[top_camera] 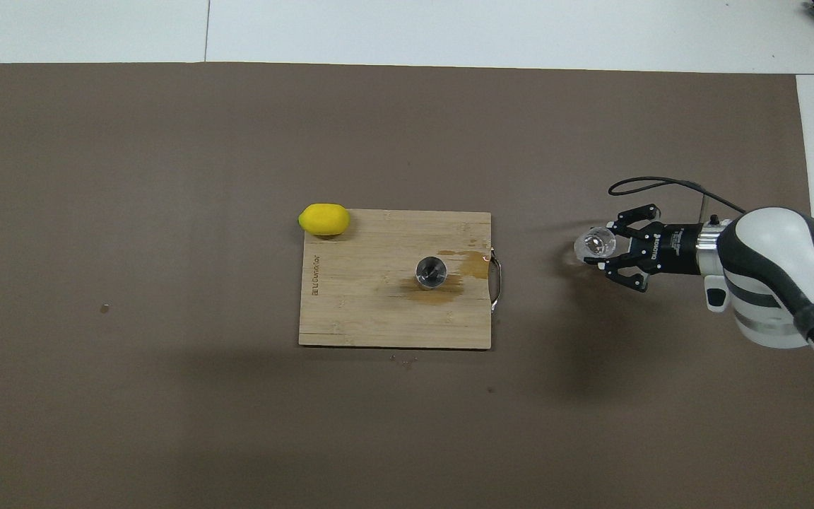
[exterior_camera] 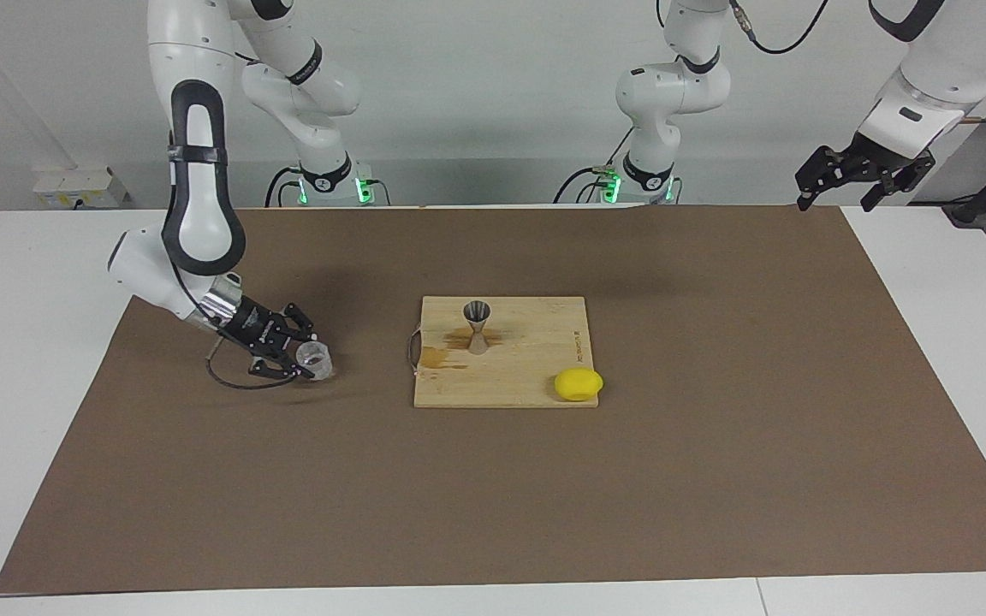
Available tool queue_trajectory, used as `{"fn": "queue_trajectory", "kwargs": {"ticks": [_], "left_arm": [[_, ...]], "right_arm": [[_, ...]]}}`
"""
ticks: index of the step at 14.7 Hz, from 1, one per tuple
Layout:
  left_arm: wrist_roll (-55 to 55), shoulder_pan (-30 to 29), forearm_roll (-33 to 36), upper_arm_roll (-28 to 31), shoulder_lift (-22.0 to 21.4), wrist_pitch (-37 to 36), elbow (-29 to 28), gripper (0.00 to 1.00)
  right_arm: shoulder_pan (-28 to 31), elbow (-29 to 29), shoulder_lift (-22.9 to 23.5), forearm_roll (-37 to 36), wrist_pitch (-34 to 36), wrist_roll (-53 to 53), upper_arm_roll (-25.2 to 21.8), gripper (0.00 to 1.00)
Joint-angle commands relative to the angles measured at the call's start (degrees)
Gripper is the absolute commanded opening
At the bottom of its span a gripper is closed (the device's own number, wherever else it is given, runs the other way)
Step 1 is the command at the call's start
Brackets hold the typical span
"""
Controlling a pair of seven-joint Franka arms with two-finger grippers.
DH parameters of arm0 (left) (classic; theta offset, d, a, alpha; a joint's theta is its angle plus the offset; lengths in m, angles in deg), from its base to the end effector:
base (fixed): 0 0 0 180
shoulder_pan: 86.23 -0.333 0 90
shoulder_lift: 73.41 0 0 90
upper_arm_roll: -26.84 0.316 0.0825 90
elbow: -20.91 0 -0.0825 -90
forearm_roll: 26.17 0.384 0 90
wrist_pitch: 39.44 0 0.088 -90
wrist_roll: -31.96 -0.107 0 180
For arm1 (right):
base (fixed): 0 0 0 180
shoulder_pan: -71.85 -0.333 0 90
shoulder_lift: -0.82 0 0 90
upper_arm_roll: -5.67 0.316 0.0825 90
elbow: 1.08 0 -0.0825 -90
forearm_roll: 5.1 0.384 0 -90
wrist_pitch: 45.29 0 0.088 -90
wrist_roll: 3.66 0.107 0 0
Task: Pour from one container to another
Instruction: 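Lift the glass cup with the right gripper over the metal cup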
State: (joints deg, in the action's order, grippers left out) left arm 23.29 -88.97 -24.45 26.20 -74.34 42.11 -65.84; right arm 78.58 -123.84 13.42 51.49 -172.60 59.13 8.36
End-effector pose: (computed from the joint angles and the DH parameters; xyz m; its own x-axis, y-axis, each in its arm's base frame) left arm 0.5336 0.0231 0.6474 0.9909 -0.1101 -0.0781 -0.1118 -0.9936 -0.0186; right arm 0.5608 -0.0133 0.3003 -0.2146 -0.7006 -0.6806 -0.9631 0.2675 0.0283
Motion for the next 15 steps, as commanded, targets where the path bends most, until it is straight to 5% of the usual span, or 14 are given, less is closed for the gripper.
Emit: {"fn": "queue_trajectory", "kwargs": {"ticks": [1, 9, 15], "left_arm": [[0.85, -0.16, 1.00, -0.16, -1.53, 1.86, -2.02, 1.00], [0.68, 0.10, 1.00, -0.24, -1.62, 1.59, -2.11, 1.00], [0.32, 0.54, 1.00, -0.33, -2.32, 0.97, -3.08, 1.00]], "right_arm": [[-5.05, 2.07, -1.61, 0.02, -1.45, 4.08, 0.03, 0.00], [-18.32, 13.85, 1.02, -19.74, -1.54, 24.02, 0.12, 0.00], [-24.65, 17.38, 2.25, -31.97, -1.54, 35.99, 0.12, 0.00]]}}
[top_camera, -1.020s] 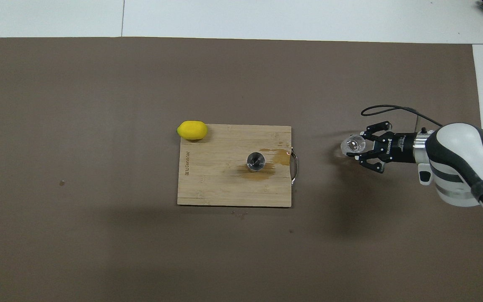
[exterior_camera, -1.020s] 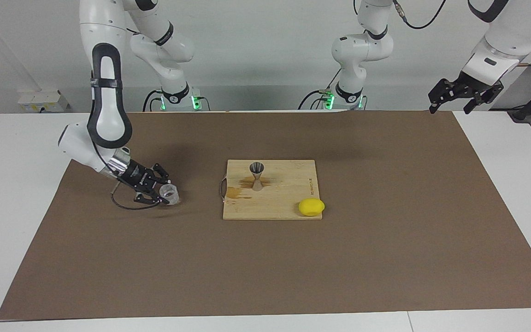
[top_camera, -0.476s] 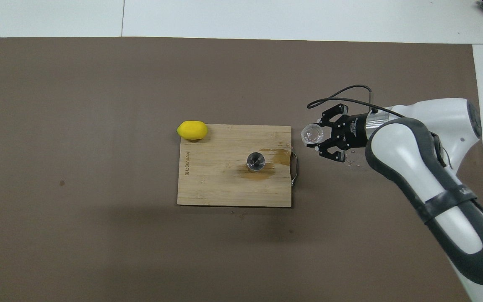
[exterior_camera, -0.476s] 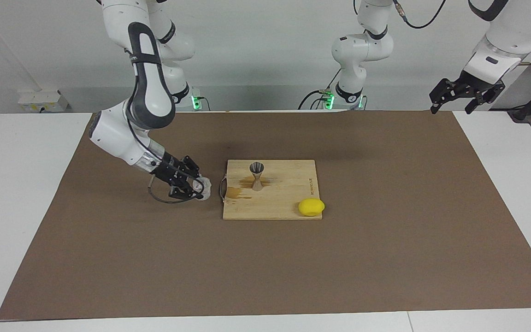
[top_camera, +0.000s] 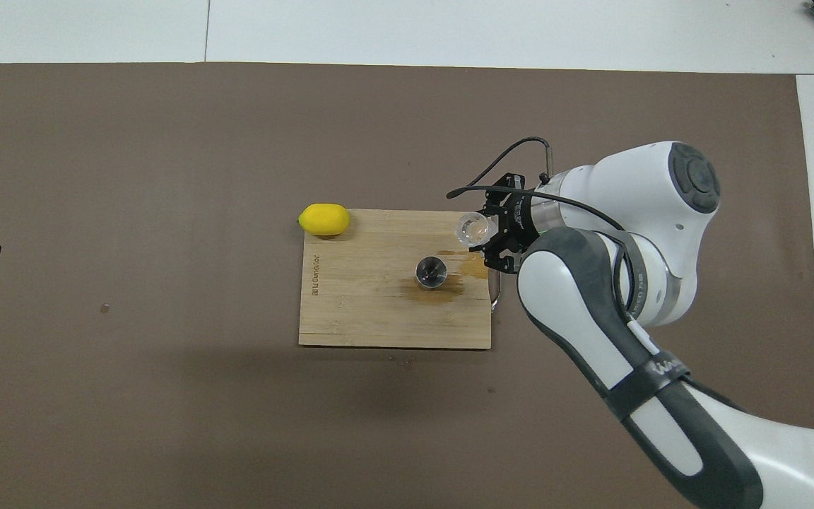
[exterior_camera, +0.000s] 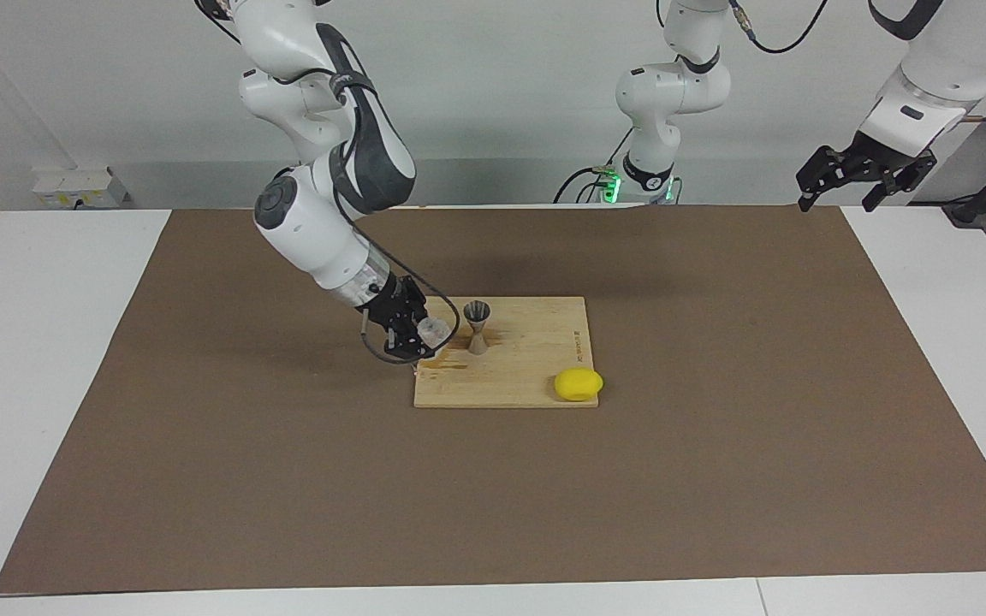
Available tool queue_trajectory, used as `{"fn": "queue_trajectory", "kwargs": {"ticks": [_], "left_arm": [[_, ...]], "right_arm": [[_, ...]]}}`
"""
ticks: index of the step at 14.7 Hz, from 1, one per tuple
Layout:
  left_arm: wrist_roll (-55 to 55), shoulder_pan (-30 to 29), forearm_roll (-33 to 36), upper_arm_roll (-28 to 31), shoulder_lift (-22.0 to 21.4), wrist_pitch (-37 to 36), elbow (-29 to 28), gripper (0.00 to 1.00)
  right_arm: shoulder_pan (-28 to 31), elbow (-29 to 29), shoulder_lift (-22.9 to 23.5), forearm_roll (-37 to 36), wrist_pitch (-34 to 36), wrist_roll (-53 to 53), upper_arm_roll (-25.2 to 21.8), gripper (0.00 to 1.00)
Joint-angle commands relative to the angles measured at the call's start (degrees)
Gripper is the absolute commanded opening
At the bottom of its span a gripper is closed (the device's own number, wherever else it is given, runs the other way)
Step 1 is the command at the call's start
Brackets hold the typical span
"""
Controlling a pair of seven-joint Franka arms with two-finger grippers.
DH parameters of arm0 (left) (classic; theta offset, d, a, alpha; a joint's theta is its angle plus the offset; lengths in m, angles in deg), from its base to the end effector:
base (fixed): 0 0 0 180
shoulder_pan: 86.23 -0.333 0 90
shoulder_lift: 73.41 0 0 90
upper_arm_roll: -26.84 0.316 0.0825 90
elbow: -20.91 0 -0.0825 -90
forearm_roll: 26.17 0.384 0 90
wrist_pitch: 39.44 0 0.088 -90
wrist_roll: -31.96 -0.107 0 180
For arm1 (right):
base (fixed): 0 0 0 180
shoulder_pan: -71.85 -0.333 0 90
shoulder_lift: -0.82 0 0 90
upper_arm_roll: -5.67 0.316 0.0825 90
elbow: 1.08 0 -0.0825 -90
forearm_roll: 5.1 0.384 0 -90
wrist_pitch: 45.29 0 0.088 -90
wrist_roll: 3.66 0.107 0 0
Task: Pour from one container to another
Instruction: 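Lift the glass cup with the right gripper over the metal cup, then tilt the glass cup with the right gripper above the metal cup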
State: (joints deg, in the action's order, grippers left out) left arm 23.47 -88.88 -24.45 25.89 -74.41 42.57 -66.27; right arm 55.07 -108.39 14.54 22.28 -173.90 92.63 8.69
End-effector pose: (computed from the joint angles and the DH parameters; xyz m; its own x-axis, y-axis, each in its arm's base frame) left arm 0.5343 0.0193 0.6452 0.9905 -0.1141 -0.0763 -0.1159 -0.9931 -0.0192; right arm 0.5886 0.2240 0.4018 -0.0348 -0.9113 -0.4103 -0.9985 0.0489 -0.0239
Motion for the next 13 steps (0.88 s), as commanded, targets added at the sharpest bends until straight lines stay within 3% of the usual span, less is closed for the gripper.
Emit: {"fn": "queue_trajectory", "kwargs": {"ticks": [1, 7, 10, 13], "left_arm": [[0.32, 0.46, 1.00, 0.15, -2.26, 0.78, -2.73, 1.00], [1.11, -0.33, 0.92, 0.24, -2.26, 0.17, -2.65, 1.00], [11.18, -0.24, 1.01, -0.19, -2.35, -0.89, -2.64, 1.00], [12.36, 0.19, 0.56, 0.16, -2.26, -0.01, -2.73, 1.00]], "right_arm": [[-2.11, 2.01, 1.13, -4.42, -0.23, 3.37, -0.20, 0.00], [-4.31, 2.72, 0.26, -12.51, 0.47, 6.19, -0.20, 0.00], [-4.84, 1.84, -1.15, -16.46, 0.91, 6.10, -0.12, 0.00], [-5.63, 1.75, -2.20, -20.15, 2.14, 6.19, -0.12, 0.00]]}}
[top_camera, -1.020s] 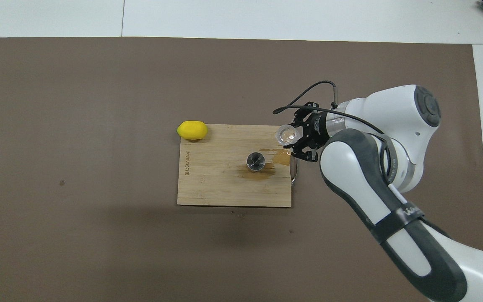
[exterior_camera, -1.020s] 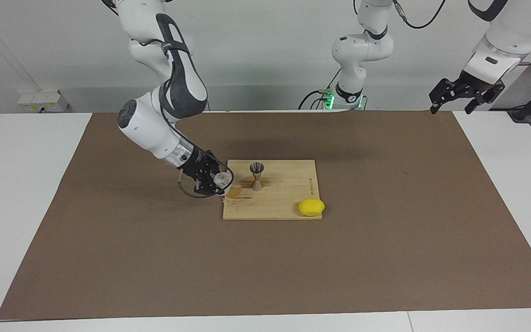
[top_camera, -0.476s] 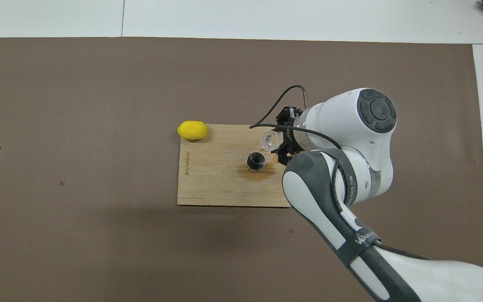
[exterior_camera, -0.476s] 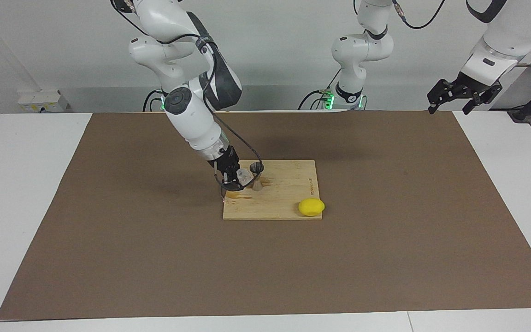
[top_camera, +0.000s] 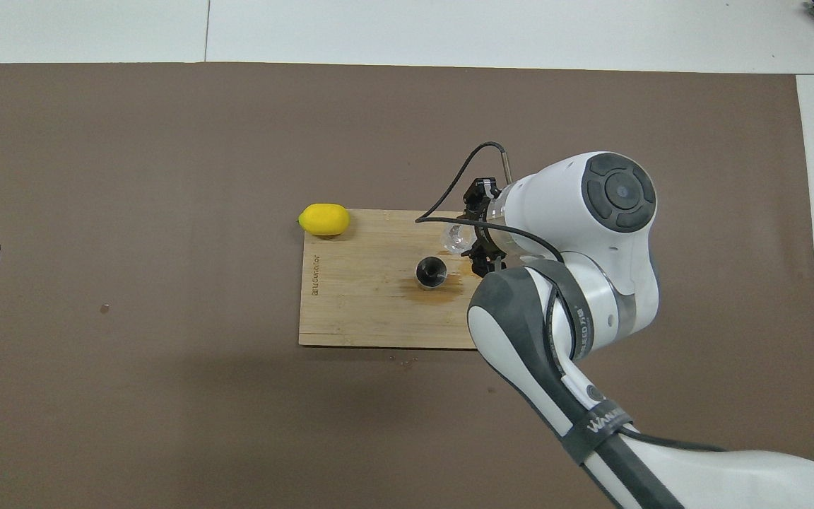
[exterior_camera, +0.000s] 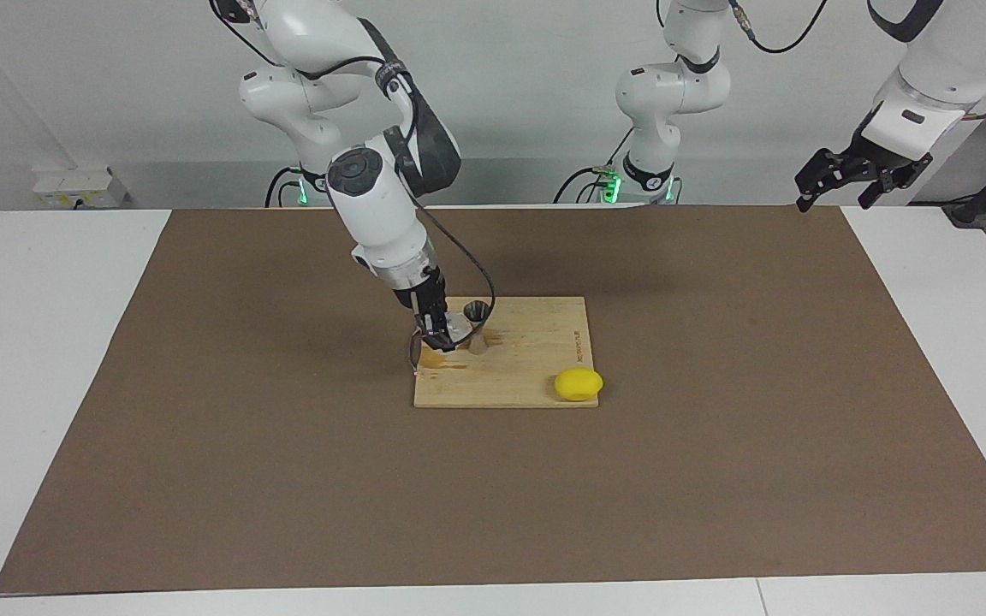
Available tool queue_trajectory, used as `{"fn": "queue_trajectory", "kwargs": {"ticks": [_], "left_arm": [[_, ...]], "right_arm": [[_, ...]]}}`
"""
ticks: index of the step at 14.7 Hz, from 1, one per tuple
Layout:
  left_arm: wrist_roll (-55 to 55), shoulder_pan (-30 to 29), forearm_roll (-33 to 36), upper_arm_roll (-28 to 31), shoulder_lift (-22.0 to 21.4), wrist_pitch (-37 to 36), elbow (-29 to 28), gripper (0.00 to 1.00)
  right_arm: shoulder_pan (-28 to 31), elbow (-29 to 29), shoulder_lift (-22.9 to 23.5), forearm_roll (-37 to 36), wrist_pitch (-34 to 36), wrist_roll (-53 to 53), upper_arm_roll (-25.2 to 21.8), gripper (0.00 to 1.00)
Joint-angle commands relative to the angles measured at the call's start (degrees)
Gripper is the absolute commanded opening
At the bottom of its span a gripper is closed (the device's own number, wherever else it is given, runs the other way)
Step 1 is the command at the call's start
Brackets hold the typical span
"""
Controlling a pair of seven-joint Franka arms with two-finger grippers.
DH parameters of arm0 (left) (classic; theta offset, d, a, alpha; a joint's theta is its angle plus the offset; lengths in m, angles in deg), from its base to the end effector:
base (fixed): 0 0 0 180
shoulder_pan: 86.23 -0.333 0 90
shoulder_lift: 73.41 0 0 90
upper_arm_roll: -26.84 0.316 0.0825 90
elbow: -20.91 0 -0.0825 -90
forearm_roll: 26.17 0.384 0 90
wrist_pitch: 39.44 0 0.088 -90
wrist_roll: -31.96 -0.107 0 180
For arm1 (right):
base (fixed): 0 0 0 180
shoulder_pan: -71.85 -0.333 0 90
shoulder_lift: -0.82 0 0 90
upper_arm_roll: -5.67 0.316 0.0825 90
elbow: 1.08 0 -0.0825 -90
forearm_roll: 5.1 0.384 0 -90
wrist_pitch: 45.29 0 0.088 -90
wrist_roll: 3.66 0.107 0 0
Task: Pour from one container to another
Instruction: 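Tilt the glass cup with the right gripper above the metal cup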
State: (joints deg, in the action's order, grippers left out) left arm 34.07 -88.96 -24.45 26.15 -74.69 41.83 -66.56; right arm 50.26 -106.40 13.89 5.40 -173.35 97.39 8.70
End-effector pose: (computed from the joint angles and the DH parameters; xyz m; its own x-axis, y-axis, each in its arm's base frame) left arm 0.5311 0.0224 0.6445 0.9935 0.0768 -0.0845 0.0742 -0.9967 -0.0334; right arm 0.5747 0.2673 0.4222 0.1426 -0.9695 -0.1991 -0.9853 -0.1199 -0.1219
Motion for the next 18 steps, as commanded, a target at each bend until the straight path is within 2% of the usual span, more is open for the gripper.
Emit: {"fn": "queue_trajectory", "kwargs": {"ticks": [1, 18], "left_arm": [[1.76, 0.54, 0.56, -0.11, -1.97, 1.34, -2.45, 1.00], [1.67, -0.08, -0.66, -0.19, -2.15, 3.37, -3.15, 1.00]], "right_arm": [[-1.70, -0.24, -1.82, -4.69, 1.93, 1.52, -0.13, 0.00], [-7.59, -3.66, -4.45, -21.74, 2.81, 3.45, -0.13, 0.00]]}}
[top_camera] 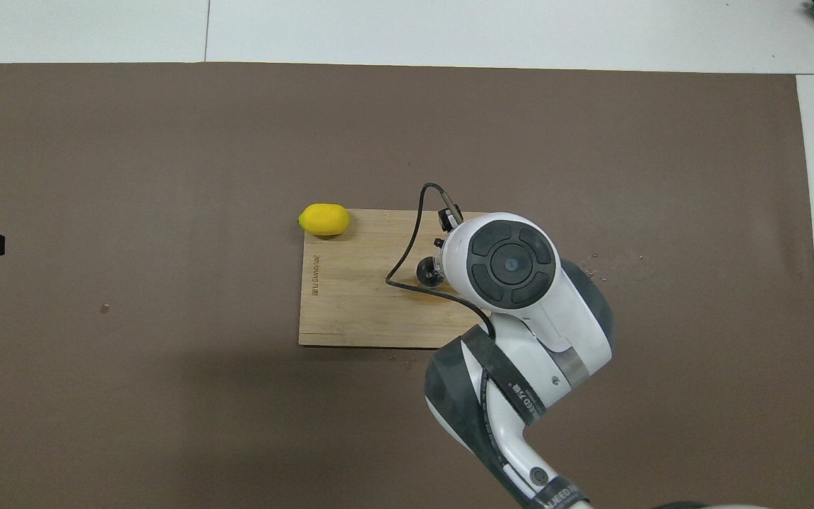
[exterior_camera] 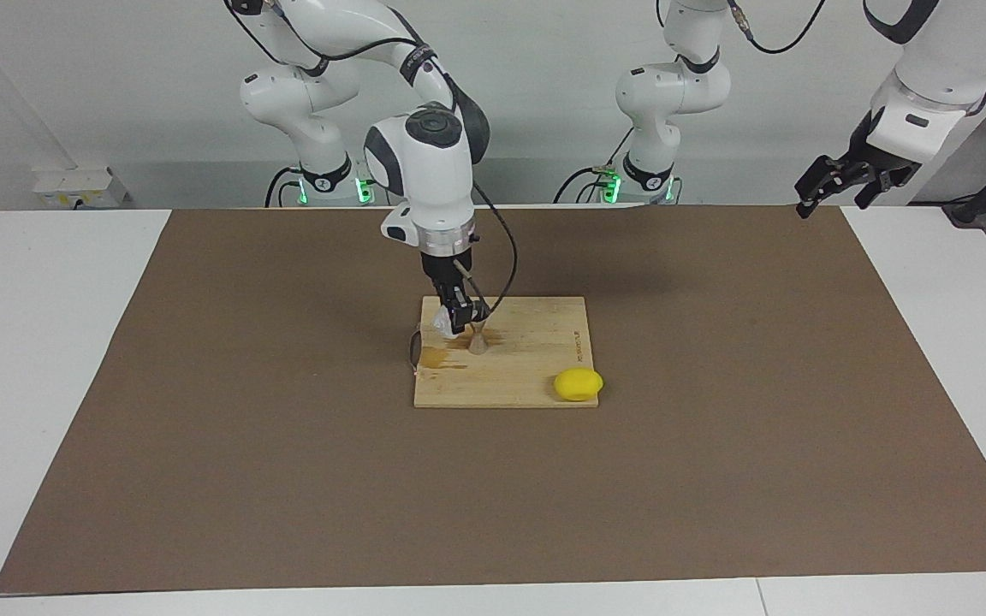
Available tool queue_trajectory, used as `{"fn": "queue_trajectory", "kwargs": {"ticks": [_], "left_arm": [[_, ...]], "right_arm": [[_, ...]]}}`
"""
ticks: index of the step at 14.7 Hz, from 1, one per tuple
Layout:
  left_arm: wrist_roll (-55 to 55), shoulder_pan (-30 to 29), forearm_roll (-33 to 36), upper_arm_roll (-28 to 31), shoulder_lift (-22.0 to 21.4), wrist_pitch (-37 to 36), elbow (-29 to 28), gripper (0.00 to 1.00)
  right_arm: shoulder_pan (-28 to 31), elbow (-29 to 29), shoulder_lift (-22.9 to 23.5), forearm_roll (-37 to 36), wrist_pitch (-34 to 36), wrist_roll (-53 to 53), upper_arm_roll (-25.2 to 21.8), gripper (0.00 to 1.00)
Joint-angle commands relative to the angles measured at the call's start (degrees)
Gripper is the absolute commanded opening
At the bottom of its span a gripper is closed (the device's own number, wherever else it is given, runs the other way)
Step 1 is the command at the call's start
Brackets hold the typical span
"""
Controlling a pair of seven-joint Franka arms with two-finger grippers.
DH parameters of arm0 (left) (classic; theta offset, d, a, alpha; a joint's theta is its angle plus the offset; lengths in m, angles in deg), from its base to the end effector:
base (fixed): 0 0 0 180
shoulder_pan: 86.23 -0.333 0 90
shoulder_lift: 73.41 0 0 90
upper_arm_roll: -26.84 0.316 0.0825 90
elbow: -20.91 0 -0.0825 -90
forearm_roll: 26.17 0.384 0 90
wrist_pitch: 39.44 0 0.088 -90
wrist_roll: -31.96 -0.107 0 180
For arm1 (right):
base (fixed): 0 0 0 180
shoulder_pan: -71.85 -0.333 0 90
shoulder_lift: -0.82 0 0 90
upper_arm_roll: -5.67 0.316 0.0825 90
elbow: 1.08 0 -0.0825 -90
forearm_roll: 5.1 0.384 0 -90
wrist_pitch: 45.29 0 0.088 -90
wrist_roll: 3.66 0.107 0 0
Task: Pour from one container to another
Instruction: 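Tilt the glass cup with the right gripper above the metal cup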
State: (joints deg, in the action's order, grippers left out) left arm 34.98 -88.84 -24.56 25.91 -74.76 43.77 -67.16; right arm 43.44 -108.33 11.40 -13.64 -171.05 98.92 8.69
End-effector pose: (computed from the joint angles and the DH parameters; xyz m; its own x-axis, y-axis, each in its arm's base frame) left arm 0.5346 0.0188 0.6431 0.9946 0.0852 -0.0596 0.0834 -0.9960 -0.0316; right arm 0.5319 0.3172 0.4288 0.3870 -0.9177 0.0898 -0.9045 -0.3968 -0.1566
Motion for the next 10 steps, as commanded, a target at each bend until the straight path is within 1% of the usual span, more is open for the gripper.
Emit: {"fn": "queue_trajectory", "kwargs": {"ticks": [1, 4, 7, 8, 10], "left_arm": [[0.67, -0.37, -2.03, 0.14, -2.09, 1.43, -2.55, 1.00], [0.76, -0.29, -4.24, 0.14, -2.00, 1.96, -2.46, 1.00], [0.76, -0.02, -4.51, 0.14, -2.00, 2.05, -2.46, 1.00], [0.76, 0.33, -4.51, 0.06, -2.00, 2.14, -2.55, 1.00], [0.94, 0.51, -4.42, -0.21, -2.00, 2.23, -2.64, 1.00]], "right_arm": [[-0.86, -1.83, -2.14, -3.75, 0.78, 2.01, -0.12, 0.00], [-0.86, -1.74, -2.14, -4.03, 0.87, 2.10, 0.05, 0.00], [-0.33, -1.65, -1.97, -2.97, 0.79, 2.01, 0.14, 0.00], [-0.07, -1.57, -1.79, -2.28, 0.79, 1.84, 0.14, 0.00], [0.63, -1.22, -1.53, 2.19, 0.61, 1.66, 0.14, 0.00]]}}
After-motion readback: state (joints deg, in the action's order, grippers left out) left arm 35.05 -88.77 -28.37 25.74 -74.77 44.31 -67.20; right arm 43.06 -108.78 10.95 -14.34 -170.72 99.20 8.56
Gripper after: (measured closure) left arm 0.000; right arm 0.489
